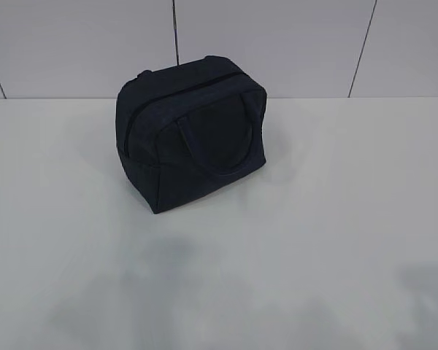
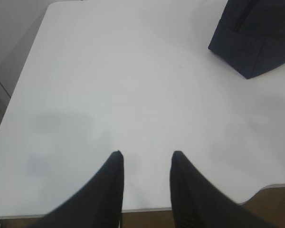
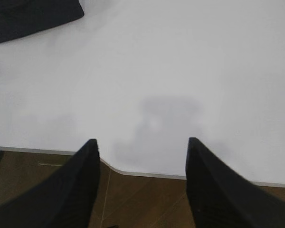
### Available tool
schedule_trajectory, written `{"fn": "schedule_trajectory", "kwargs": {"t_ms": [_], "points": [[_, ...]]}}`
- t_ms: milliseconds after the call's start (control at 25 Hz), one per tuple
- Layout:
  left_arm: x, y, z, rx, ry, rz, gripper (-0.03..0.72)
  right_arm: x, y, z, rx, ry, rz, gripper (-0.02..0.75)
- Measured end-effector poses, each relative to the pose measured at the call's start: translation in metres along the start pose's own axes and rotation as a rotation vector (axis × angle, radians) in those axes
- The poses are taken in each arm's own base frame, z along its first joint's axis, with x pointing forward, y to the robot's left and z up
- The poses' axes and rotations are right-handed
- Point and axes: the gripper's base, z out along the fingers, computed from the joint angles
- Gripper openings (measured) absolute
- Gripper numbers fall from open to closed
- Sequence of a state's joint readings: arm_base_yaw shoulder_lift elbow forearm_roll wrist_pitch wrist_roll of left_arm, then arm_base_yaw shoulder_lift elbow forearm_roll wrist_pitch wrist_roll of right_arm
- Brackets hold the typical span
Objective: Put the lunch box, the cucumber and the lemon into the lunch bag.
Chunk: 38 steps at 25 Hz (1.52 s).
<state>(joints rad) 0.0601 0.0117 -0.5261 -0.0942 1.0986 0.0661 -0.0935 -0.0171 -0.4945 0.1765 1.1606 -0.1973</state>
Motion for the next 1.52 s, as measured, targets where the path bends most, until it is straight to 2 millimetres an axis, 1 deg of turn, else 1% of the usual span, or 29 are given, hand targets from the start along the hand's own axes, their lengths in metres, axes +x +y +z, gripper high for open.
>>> {"fn": "schedule_trajectory", "kwargs": {"t_ms": [1520], "points": [[0.0000, 0.0000, 0.0000, 0.000, 0.000, 0.000, 0.235, 0.0000, 0.0000, 0.0000, 0.000, 0.000, 0.000, 0.433]]}}
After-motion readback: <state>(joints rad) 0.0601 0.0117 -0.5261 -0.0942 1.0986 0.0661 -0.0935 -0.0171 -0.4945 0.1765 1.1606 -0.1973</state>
